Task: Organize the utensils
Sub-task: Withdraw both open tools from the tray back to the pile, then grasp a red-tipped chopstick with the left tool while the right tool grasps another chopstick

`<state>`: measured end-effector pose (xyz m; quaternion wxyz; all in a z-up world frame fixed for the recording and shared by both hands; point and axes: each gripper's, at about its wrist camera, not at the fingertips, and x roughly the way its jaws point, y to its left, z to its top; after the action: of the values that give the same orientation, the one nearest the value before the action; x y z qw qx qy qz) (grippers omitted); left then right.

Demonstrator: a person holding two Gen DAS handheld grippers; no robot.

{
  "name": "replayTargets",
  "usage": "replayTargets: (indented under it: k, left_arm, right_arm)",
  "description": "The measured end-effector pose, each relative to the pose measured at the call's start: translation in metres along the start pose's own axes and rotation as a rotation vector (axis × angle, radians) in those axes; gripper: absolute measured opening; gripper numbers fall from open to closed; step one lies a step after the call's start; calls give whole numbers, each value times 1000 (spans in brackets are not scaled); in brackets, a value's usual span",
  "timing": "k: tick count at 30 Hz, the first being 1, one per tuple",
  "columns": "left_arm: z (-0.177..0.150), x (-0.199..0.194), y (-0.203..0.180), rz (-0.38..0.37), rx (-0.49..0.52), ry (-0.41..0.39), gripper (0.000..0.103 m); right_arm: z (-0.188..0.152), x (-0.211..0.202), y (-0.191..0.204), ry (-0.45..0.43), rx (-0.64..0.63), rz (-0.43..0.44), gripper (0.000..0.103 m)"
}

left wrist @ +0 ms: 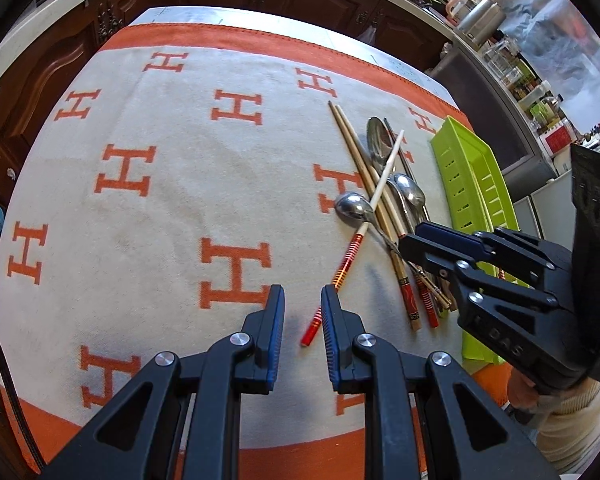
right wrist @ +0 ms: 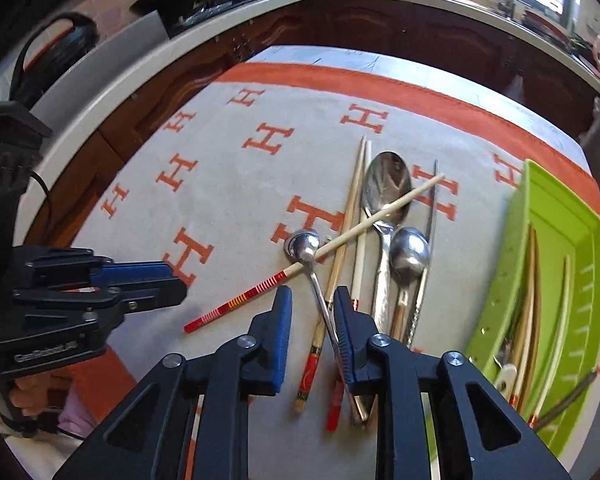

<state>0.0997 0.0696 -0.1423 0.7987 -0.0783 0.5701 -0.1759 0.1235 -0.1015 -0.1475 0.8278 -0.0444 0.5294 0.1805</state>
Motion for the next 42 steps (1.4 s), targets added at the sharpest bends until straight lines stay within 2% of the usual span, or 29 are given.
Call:
replayTargets:
  k: [7, 16, 18, 22, 27, 32, 42]
  left_arm:
    - [-3, -1, 16, -16, -37, -2, 17]
    - [-5, 1, 24, -30, -57, 0, 17]
    - [-5, 0, 24, -29, -56, -1, 17]
    - [-4, -3, 21, -24, -48, -8, 17]
    - [-2, -11, 13, -16, -27, -21, 17]
    - [1, -21, -4, -1, 17, -37, 17]
    - [0, -37, -44, 46, 102, -60, 17]
  right_arm:
    - [13, 32, 7, 64, -86, -38, 16]
    - [21, 49, 18, 92, -175, -46, 10]
    - [22, 51, 19, 94, -177, -48, 5]
    - [22, 46, 15, 91, -134, -30, 4]
    - [16, 20, 6, 42, -57, 19, 4]
    - [4, -27, -9, -45, 38, 70, 4]
    - [-48, -131, -57, -281, 242, 116, 0]
